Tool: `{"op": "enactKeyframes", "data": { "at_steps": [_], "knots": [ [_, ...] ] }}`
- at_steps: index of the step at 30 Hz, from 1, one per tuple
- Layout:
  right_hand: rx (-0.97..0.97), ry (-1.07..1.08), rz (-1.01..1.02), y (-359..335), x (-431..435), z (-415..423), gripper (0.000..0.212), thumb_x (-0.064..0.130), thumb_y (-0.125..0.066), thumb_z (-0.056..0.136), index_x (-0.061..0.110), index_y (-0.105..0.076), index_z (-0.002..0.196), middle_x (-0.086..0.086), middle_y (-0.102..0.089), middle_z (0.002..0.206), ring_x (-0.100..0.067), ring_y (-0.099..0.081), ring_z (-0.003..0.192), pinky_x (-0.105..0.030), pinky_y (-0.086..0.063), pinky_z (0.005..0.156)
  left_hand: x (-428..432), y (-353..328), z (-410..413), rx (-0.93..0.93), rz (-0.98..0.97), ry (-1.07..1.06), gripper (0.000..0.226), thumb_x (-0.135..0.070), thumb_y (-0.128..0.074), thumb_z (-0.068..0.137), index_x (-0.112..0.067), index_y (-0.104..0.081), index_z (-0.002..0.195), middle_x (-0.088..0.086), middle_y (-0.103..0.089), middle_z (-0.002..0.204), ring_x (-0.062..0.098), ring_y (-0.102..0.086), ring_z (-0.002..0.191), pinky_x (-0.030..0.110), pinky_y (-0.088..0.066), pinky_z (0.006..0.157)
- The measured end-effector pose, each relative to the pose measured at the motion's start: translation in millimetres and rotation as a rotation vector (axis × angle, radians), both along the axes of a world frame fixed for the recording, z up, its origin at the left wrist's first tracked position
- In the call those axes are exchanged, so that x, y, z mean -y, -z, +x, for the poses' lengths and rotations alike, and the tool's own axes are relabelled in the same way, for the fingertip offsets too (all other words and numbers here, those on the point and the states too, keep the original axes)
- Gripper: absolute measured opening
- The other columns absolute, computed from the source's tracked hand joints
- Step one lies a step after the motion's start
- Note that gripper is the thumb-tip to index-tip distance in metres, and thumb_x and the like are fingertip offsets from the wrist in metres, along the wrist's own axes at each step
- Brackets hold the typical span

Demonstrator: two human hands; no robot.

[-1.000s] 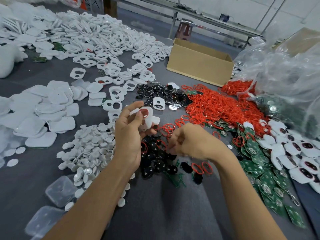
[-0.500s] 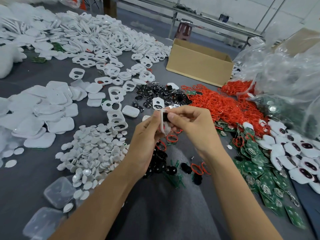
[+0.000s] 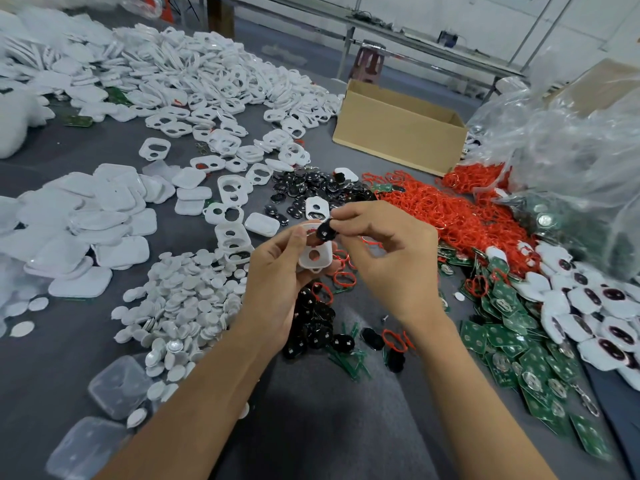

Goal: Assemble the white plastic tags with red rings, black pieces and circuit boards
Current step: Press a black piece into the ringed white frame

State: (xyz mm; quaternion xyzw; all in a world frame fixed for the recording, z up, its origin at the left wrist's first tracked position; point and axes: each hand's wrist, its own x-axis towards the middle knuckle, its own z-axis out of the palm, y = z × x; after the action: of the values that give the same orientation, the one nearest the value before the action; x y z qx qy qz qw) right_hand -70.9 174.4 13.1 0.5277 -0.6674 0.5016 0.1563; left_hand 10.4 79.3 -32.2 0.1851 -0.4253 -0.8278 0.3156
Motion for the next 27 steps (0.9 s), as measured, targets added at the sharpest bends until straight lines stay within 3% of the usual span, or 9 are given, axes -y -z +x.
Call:
{"op": "enactKeyframes", "data": {
  "at_steps": [3, 12, 16, 19, 27],
  "knots": [
    [-0.132, 0.029, -0.039, 1.1, 0.6, 0.3, 0.013, -0.010, -0.075, 0.074, 0.002, -0.071, 0.071, -0.008, -0.072, 0.089, -0.016, -0.068, 0.083, -0.025, -0.053, 0.078, -0.2, -1.8, 1.9, -0.023, 0.015, 0.000, 0.027, -0.012, -0.045, 0.101, -0.011, -0.069, 0.089, 0.000, -0.073, 0.071, 0.010, -0.068, 0.060, 0.027, -0.060, 0.063],
    [-0.151, 0.074, -0.027, 2.0, 0.6, 0.2, 0.011, -0.011, -0.073, 0.073, -0.001, -0.069, 0.070, -0.009, -0.072, 0.089, -0.015, -0.068, 0.082, -0.020, -0.052, 0.078, 0.8, -4.0, 2.6, -0.050, 0.046, -0.010, 0.025, -0.014, -0.047, 0.101, -0.010, -0.070, 0.092, 0.001, -0.074, 0.075, 0.010, -0.070, 0.067, 0.023, -0.057, 0.060],
    [-0.032, 0.095, 0.048, 2.4, 0.2, 0.7, 0.011, -0.011, -0.064, 0.076, 0.000, -0.063, 0.077, -0.007, -0.073, 0.089, -0.018, -0.071, 0.080, -0.033, -0.058, 0.071, 1.0, -3.4, 2.5, -0.052, 0.039, -0.006, 0.027, -0.014, -0.047, 0.100, -0.011, -0.071, 0.088, 0.001, -0.075, 0.079, 0.011, -0.072, 0.071, 0.028, -0.061, 0.068],
    [-0.120, 0.091, 0.138, 3.0, 0.7, -2.7, 0.012, -0.012, -0.063, 0.075, -0.001, -0.064, 0.079, -0.011, -0.070, 0.082, -0.025, -0.067, 0.073, -0.041, -0.055, 0.064, 0.6, -2.6, 2.4, -0.028, 0.024, -0.012, 0.027, -0.014, -0.047, 0.100, -0.011, -0.071, 0.088, 0.002, -0.076, 0.082, 0.011, -0.072, 0.075, 0.027, -0.060, 0.068],
    [-0.205, 0.084, 0.353, 12.3, 8.1, 0.4, 0.018, -0.011, -0.062, 0.074, -0.001, -0.069, 0.086, -0.012, -0.068, 0.096, -0.031, -0.066, 0.086, -0.044, -0.054, 0.071, -4.4, 1.3, 0.3, 0.039, -0.058, 0.045, 0.024, -0.013, -0.047, 0.102, -0.015, -0.071, 0.100, -0.003, -0.074, 0.082, 0.005, -0.068, 0.076, 0.023, -0.058, 0.077]
  ]
}}
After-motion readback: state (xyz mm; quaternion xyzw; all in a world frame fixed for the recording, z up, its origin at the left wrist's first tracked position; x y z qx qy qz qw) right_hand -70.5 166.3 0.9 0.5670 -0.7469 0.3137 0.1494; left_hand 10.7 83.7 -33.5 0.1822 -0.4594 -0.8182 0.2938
